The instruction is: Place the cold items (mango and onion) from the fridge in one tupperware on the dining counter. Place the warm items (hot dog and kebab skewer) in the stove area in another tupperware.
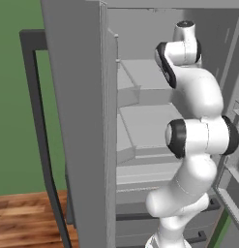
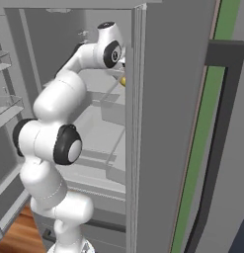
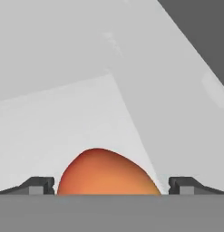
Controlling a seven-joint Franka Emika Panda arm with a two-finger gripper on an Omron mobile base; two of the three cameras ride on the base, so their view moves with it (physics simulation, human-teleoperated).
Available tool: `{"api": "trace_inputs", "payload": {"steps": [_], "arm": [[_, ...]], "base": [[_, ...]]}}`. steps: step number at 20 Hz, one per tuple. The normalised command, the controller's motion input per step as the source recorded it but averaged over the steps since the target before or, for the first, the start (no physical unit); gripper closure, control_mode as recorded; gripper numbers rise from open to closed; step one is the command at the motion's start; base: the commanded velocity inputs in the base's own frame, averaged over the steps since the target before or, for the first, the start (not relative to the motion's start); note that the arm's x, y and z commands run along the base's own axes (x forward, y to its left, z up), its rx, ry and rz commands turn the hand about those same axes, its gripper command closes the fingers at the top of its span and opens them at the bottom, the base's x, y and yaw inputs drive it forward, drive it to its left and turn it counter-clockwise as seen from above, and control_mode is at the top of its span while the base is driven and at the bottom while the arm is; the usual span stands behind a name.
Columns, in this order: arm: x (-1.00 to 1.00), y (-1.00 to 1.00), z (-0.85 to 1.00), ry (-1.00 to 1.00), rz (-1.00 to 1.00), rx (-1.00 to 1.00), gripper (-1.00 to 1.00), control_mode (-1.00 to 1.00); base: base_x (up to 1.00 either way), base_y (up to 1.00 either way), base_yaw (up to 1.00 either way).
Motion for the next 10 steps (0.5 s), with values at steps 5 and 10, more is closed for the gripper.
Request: {"api": "trace_inputs", "payload": {"steps": [5, 10], "arm": [[-0.11, 0.16, -0.32, 0.21, -0.14, 0.0, 1.0, -1.0], [0.0, 0.01, -0.31, 0.0, -0.16, 0.0, 1.0, -1.0]], "base": [[0.0, 0.0, 0.0], [0.0, 0.0, 0.0]]}}
